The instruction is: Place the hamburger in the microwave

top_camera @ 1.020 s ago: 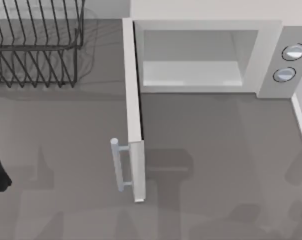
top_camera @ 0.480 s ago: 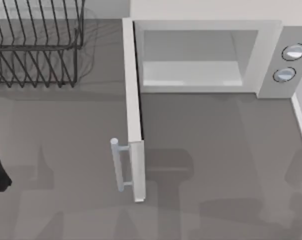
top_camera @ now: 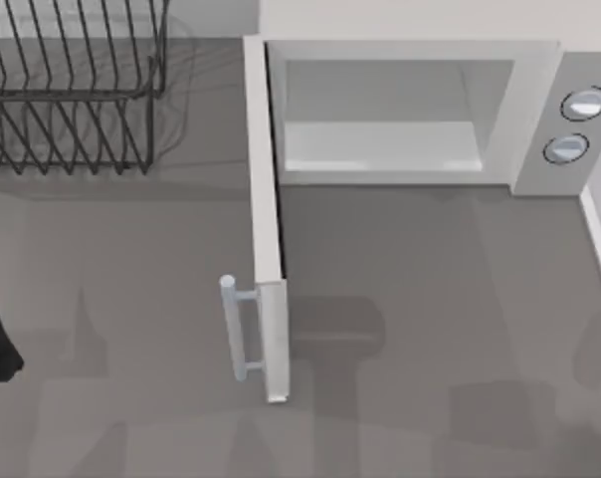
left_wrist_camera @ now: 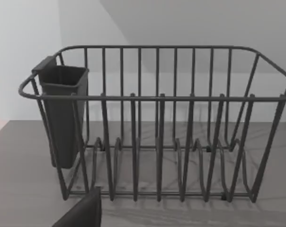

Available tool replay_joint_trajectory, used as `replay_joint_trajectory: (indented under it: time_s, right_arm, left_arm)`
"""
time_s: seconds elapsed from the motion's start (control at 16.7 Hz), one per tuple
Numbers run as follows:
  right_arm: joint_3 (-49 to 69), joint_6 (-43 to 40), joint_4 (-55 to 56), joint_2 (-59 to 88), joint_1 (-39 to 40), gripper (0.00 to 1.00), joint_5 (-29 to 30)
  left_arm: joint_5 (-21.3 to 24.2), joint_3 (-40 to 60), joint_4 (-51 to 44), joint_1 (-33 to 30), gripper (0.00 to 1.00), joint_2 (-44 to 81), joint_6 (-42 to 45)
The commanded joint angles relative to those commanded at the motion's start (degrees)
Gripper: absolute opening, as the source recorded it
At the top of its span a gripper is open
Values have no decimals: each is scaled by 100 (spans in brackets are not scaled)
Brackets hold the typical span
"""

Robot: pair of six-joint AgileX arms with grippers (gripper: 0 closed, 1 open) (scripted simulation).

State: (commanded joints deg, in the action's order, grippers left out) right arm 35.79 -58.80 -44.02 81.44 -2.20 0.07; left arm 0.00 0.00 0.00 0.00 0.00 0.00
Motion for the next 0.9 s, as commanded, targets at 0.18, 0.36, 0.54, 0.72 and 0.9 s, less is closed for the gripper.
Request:
replay_joint_trajectory:
  time_s: [0.18, 0.36, 0.54, 0.72, 0.9]
  right_arm:
    - [-384, 7, 788, 396, 0, 100, 0]
    - [-539, 8, 1058, 558, 1, 100, -1]
    - [-539, 8, 1058, 558, 1, 100, -1]
    - [-539, 8, 1058, 558, 1, 77, -1]
    - [-539, 8, 1058, 558, 1, 55, -1]
  left_arm:
    - [0, 0, 0, 0, 100, 0, 0]
    - [0, 0, 0, 0, 100, 0, 0]
    - [0, 0, 0, 0, 100, 0, 0]
    - [0, 0, 0, 0, 100, 0, 0]
    - [0, 0, 0, 0, 100, 0, 0]
